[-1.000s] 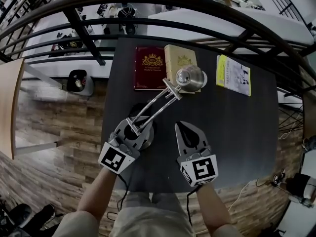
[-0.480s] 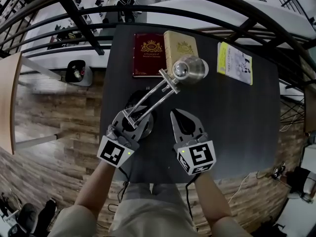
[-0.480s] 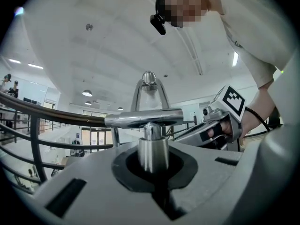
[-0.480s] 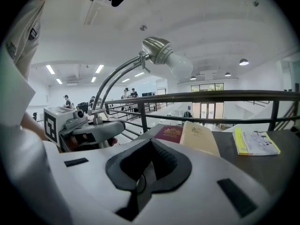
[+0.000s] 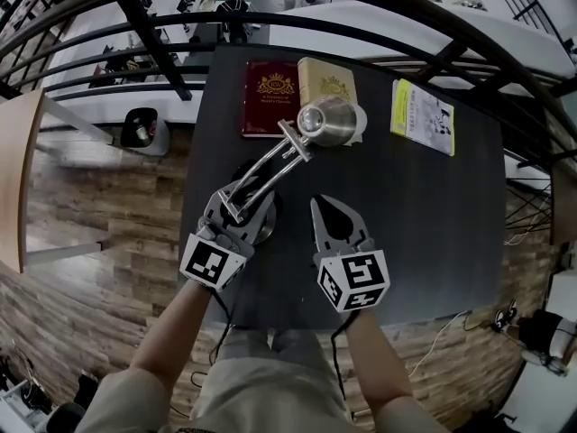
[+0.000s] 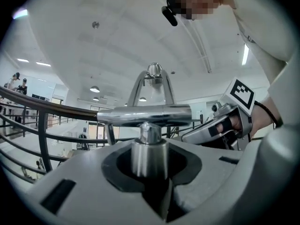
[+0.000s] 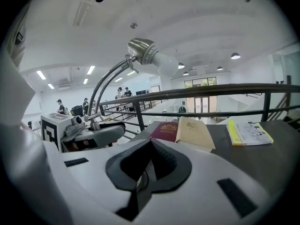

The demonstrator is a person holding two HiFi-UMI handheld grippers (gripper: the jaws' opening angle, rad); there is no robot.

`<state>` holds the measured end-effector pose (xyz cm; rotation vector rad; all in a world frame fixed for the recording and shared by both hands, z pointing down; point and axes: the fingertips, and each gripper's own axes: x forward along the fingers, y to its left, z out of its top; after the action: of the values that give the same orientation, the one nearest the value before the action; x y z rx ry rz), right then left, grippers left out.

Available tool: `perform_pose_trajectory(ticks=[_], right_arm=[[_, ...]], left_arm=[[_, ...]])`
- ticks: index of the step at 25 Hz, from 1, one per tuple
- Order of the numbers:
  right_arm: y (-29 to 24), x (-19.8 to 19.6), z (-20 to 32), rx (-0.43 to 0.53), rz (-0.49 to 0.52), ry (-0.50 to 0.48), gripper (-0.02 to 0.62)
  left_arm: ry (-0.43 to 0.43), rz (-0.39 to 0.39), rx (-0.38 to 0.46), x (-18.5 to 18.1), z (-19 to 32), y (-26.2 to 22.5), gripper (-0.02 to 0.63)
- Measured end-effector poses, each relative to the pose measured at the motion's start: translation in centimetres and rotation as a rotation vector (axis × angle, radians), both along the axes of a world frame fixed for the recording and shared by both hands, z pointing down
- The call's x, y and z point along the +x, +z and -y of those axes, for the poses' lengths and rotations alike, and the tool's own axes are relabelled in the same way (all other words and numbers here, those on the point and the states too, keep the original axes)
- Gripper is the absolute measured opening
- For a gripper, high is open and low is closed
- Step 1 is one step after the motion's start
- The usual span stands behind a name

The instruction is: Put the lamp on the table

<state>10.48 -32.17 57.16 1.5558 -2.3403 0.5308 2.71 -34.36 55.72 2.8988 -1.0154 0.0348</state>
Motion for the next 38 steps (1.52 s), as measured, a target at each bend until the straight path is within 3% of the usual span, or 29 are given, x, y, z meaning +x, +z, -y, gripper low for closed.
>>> perform_pose_trajectory(ticks=[3, 8, 12, 19, 23, 28, 33, 38], right_arm=[[-0.5, -0.3, -0.5, 0.009, -0.009, -0.007, -0.002], [-2.7, -0.8, -1.8, 0.057, 0.022, -0.022, -0.002], [-4.2, -2.0, -2.6, 0.090, 0.056, -0.056, -0.002], [-7.6, -3.8, -4.5, 0.142, 0.074, -0.111, -0.002], [-9.8, -4.2, -5.2, 0.170, 0.077, -0.122, -0.002], [-12.4, -3.8, -6.3, 0.195, 0.058, -0.141, -0.002], [-15.3, -2.7, -6.9, 0.239, 0.026, -0.150, -0.002], [-20.3, -2.0, -8.5, 0.286, 0.018, -0.172, -0.002]], left_arm=[[-0.016, 0.031, -0.011, -0.2, -0.3, 0.6, 0.121], [-0.129, 0.069, -0.079, -2.1, -0.6, 2.0, 0.173], [-0.206, 0.107, -0.113, -4.2, -1.6, 2.2, 0.176], [-0.227, 0.109, -0.156, -5.2, -4.9, 1.0, 0.176], [-0.230, 0.132, -0.149, -5.7, -6.3, -0.8, 0.176], [-0.294, 0.163, -0.165, -7.0, -6.9, -4.2, 0.175], [-0.287, 0.149, -0.112, -7.0, -7.4, -9.4, 0.167], [-0.238, 0.098, -0.198, -5.8, -8.1, -14.1, 0.156]])
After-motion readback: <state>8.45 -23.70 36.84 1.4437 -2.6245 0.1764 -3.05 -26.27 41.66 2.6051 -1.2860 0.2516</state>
